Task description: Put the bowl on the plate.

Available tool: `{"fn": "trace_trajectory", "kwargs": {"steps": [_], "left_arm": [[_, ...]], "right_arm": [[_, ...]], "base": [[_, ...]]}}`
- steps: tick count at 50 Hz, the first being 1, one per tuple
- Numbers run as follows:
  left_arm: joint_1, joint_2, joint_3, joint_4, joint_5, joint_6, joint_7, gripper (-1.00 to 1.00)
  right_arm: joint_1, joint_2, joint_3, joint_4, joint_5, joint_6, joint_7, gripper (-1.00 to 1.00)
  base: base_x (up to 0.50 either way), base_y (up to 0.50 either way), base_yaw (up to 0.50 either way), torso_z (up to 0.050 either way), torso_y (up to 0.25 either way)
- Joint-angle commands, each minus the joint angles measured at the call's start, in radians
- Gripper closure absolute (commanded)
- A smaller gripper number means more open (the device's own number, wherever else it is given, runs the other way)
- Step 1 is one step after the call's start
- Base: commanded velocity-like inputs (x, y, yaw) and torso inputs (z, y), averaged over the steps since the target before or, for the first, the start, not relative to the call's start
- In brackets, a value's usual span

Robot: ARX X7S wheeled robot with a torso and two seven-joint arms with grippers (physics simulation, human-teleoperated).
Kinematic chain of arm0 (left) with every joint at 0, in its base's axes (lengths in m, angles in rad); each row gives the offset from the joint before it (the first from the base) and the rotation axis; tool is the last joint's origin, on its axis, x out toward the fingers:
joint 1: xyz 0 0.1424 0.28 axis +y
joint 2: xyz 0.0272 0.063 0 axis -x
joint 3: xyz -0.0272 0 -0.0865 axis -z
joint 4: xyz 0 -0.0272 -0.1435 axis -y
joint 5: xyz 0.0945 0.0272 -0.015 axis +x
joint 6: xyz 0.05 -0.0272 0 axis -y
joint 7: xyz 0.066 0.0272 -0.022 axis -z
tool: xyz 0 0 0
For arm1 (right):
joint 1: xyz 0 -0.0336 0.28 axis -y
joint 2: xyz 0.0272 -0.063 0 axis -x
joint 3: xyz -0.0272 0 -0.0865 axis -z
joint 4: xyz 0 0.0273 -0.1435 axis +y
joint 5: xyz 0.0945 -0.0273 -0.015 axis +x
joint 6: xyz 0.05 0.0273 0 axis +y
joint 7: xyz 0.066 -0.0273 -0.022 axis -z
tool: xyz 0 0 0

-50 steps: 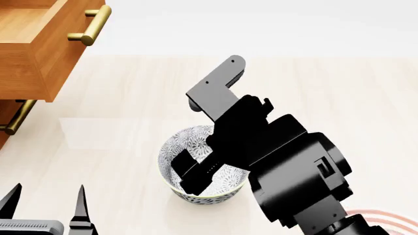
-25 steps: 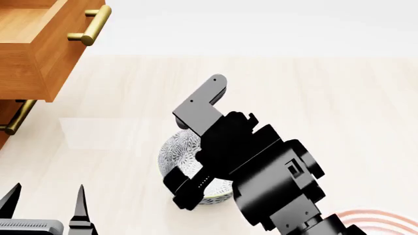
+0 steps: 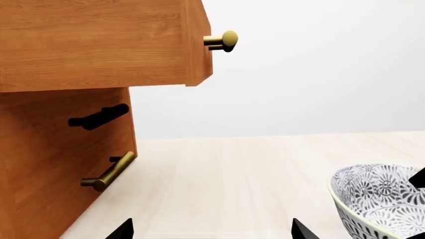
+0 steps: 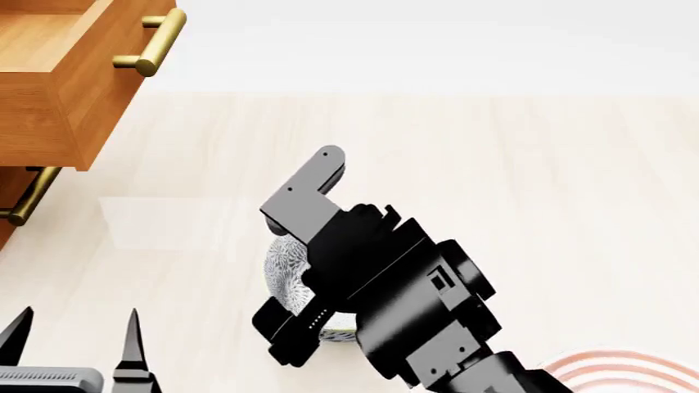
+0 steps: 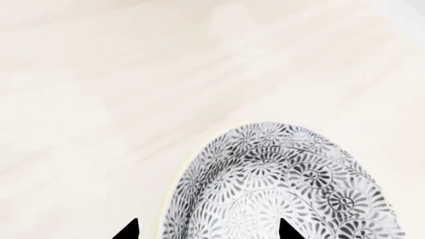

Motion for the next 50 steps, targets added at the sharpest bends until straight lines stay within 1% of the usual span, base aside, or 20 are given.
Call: {"fn": "trace_trajectory", "kwargs": {"steps": [1, 8, 14, 16, 23, 29, 38, 50], "left_arm": [[0.003, -0.004, 0.001, -0.001, -0.005, 0.006, -0.005, -1.0], [0.001, -0.007, 0.003, 0.002, -0.008, 0.003, -0.008, -1.0], [0.001, -0.008, 0.006, -0.002, -0.01, 0.006, -0.01, -1.0], [0.0, -0.007, 0.007, -0.007, -0.009, 0.009, -0.011, -1.0], [0.001, -0.011, 0.009, -0.006, -0.011, 0.014, -0.012, -1.0], [0.003, -0.011, 0.011, -0.015, -0.011, 0.025, -0.013, -1.0], [0.001, -0.014, 0.013, -0.014, -0.015, 0.025, -0.016, -1.0], [-0.002, -0.019, 0.018, -0.012, -0.018, 0.022, -0.02, -1.0]], "right_arm": [[-0.005, -0.037, -0.029, 0.078, -0.007, -0.046, -0.012, -1.0], [0.005, -0.064, -0.037, 0.178, -0.005, -0.094, -0.017, -1.0], [0.002, -0.083, -0.079, 0.241, 0.004, -0.126, -0.015, -1.0], [0.004, -0.086, -0.113, 0.262, 0.033, -0.139, -0.008, -1.0], [0.029, -0.086, -0.295, 0.311, 0.214, -0.183, 0.038, -1.0], [0.044, -0.086, -0.389, 0.327, 0.316, -0.205, 0.063, -1.0], [0.057, -0.086, -0.484, 0.361, 0.418, -0.241, 0.081, -1.0], [0.072, -0.087, -0.555, 0.384, 0.499, -0.264, 0.096, -1.0]], "base": [[0.0, 0.0, 0.0, 0.0, 0.0], [0.0, 0.0, 0.0, 0.0, 0.0], [0.0, 0.0, 0.0, 0.0, 0.0], [0.0, 0.0, 0.0, 0.0, 0.0], [0.0, 0.0, 0.0, 0.0, 0.0], [0.0, 0.0, 0.0, 0.0, 0.0], [0.0, 0.0, 0.0, 0.0, 0.0], [0.0, 0.0, 0.0, 0.0, 0.0]]}}
